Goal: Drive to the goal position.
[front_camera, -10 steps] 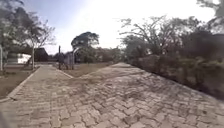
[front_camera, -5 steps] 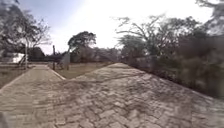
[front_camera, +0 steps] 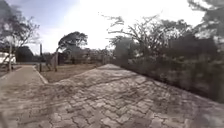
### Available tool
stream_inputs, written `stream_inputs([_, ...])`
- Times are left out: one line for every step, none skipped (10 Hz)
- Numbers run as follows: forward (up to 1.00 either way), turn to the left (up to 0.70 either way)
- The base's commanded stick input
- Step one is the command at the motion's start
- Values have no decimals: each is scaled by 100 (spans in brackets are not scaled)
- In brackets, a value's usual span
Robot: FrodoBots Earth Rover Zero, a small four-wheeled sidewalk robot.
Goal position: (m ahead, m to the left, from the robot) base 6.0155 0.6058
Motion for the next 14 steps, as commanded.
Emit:
stream_inputs([85,0])
stream_inputs([85,0])
stream_inputs([85,0])
stream_inputs([85,0])
stream_inputs([85,0])
stream_inputs([85,0])
stream_inputs([85,0])
stream_inputs([85,0])
stream_inputs([85,0])
stream_inputs([85,0])
stream_inputs([85,0])
stream_inputs([85,0])
stream_inputs([85,0])
stream_inputs([85,0])
